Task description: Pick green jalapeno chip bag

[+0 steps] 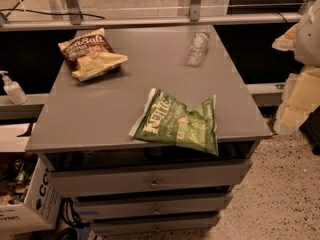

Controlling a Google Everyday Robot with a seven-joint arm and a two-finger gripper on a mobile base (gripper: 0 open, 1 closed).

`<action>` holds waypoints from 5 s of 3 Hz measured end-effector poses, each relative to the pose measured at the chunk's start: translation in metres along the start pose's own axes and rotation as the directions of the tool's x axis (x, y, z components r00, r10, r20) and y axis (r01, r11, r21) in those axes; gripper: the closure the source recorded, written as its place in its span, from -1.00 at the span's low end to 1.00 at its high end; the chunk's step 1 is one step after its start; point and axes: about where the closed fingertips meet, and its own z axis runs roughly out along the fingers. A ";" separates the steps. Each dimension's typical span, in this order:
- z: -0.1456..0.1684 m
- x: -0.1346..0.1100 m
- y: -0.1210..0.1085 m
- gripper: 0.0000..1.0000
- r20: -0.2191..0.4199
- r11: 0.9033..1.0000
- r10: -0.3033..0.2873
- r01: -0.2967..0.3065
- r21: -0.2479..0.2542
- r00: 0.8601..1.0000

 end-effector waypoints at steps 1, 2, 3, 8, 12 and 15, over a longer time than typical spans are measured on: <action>0.000 0.000 0.000 -1.00 0.000 1.000 0.000 0.000 0.000 1.000; -0.002 -0.002 -0.002 -1.00 0.018 1.000 -0.006 0.006 0.008 1.000; 0.009 -0.014 0.005 -1.00 0.096 0.999 -0.021 0.024 -0.030 0.995; 0.148 -0.104 0.055 -1.00 0.368 0.944 -0.250 0.310 -0.115 0.896; 0.175 -0.116 0.022 0.26 0.347 0.940 -0.285 0.331 -0.079 0.893; 0.146 -0.129 -0.021 1.00 0.402 0.975 -0.178 0.218 -0.054 0.898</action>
Offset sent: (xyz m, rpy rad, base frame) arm 0.0027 0.0014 0.0002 0.0308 -0.0074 0.0210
